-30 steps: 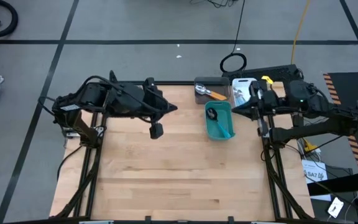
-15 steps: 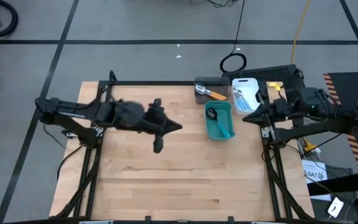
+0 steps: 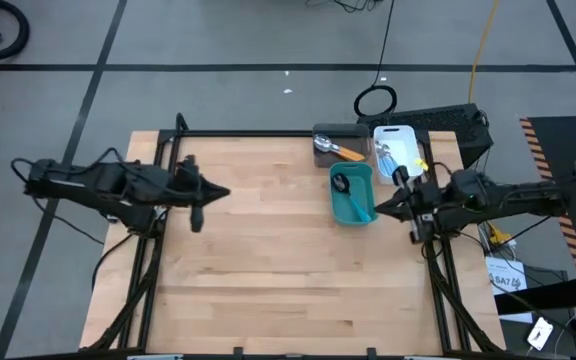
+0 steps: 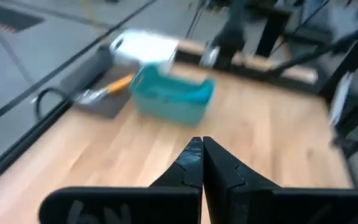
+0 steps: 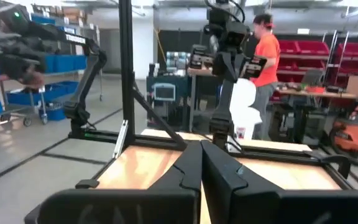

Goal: Sort silverware by color (type)
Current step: Return to Home Position

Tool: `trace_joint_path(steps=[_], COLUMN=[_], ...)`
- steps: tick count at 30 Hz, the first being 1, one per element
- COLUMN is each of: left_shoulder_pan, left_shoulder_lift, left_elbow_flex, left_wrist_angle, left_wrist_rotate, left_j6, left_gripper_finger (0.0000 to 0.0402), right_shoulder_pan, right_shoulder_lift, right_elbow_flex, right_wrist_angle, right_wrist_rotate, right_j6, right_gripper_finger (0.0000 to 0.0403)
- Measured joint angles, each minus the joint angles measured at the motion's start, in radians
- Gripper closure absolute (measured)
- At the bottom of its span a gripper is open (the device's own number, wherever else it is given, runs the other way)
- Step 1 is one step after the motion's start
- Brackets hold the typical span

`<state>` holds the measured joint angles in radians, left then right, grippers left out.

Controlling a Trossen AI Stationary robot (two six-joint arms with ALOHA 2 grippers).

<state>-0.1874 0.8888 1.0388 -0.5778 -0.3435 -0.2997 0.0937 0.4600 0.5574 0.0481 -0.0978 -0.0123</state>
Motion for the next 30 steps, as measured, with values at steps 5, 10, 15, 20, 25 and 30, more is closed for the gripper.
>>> trace_joint_path(steps=[5,10,15,20,25,30], left_shoulder_pan=[0.000,0.002,0.002,0.002,0.003,0.003], left_shoulder_lift=[-0.035,-0.030,-0.158,-0.305,-0.409,-0.476], left_elbow_flex=[-0.002,-0.040,-0.189,-0.335,-0.394,-0.430], left_wrist_angle=[-0.264,-0.315,-0.098,0.018,0.022,0.022], left_wrist_rotate=[-0.002,-0.028,-0.028,-0.028,-0.028,-0.033], left_j6=[-0.049,-0.025,0.014,0.017,0.032,0.063], left_gripper_finger=[0.0401,0.0401,0.0401,0.0401,0.0401,0.0401], right_shoulder_pan=[0.000,0.000,0.000,0.000,-0.001,-0.002], right_shoulder_lift=[-0.010,-0.010,-0.010,-0.010,-0.003,-0.002], right_elbow_flex=[-0.159,-0.234,-0.246,-0.246,-0.259,-0.340], right_wrist_angle=[0.157,0.179,0.180,0.180,0.159,0.224], right_wrist_rotate=[0.026,0.021,0.021,0.024,0.053,0.072], right_j6=[0.025,0.048,0.073,0.009,-0.053,-0.032], right_gripper_finger=[0.0403,0.0403,0.0403,0.0403,0.0403,0.0403])
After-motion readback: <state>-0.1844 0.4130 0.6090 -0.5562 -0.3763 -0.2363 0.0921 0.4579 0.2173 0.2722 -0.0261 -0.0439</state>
